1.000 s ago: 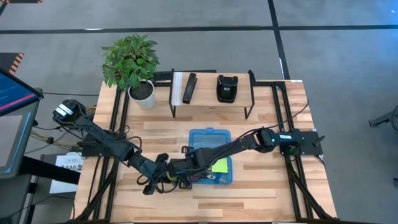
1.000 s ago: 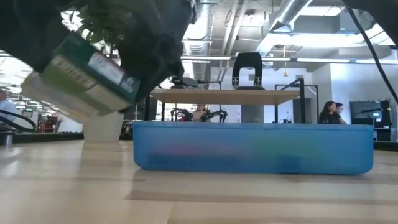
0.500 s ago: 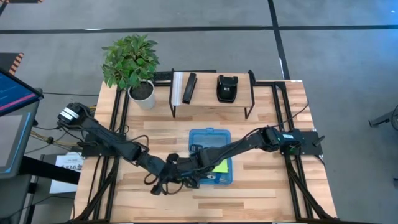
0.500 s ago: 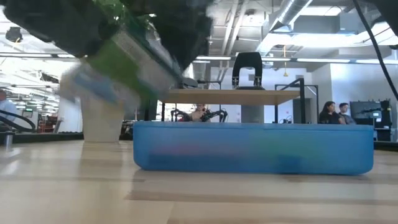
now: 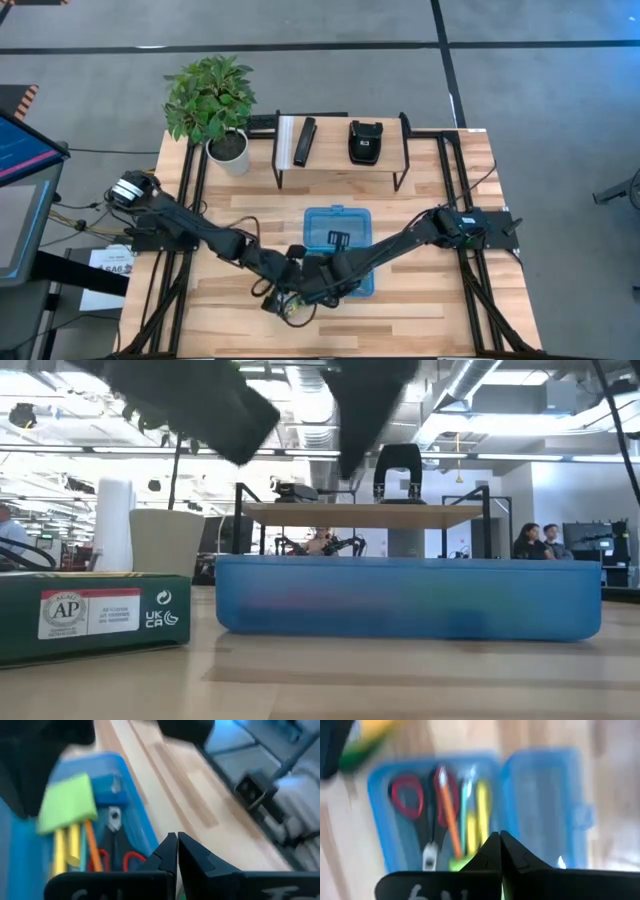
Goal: Pack school essentials
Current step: Put the box of crayons into the supply box
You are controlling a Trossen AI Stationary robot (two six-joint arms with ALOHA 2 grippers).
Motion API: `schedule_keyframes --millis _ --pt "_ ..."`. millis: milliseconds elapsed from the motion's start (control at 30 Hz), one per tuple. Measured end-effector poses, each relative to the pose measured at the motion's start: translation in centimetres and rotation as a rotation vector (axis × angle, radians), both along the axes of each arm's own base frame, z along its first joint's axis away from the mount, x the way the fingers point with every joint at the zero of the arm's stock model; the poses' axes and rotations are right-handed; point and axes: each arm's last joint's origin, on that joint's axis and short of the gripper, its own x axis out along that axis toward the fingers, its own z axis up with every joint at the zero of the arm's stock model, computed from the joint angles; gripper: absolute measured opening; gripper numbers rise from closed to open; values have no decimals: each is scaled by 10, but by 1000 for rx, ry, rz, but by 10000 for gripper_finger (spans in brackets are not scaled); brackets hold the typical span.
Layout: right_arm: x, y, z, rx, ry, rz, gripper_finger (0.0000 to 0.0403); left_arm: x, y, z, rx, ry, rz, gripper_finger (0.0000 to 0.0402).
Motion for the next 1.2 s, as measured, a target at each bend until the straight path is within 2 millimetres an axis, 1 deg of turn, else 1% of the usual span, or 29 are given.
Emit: schedule_keyframes --millis 67,133,200,233,333,400,467,533,633,667,800,900,1033,1133,1200 --pt "-8 -1 14 -17 -55 -7 5 -7 1 15 -2 -23 14 0" --pt "-15 0 25 2 -124 -1 3 -19 0 26 30 -11 34 0" --pt "-28 5 35 38 -197 19 3 -34 -3 34 76 6 56 0" --pt "-32 6 36 62 -237 31 3 -40 -5 35 95 18 68 0" --pt "-48 10 32 142 -347 64 3 -55 -13 35 122 24 77 0" --pt "-55 8 24 207 -419 93 3 -64 -18 27 104 14 64 0" --pt "-58 12 11 277 -478 154 3 -74 -19 14 84 34 61 0" --pt "-57 18 -1 340 -540 237 4 -82 -19 0 54 44 79 0" --pt "-50 32 -17 394 -562 287 4 -91 -12 -18 11 61 122 0" --pt "-49 36 -24 392 -539 295 4 -94 -9 -23 -6 74 137 0" --pt "-35 46 -46 388 -490 304 4 -105 0 -43 -40 160 175 0" --pt "-21 54 -56 415 -479 325 4 -111 4 -52 -42 197 199 0" --pt "-6 65 -68 443 -449 374 10 -115 6 -59 -50 227 223 0" --pt "3 69 -77 432 -425 380 30 -114 5 -63 -56 235 221 0" --pt "5 68 -81 415 -387 377 50 -113 4 -65 -66 241 208 0"
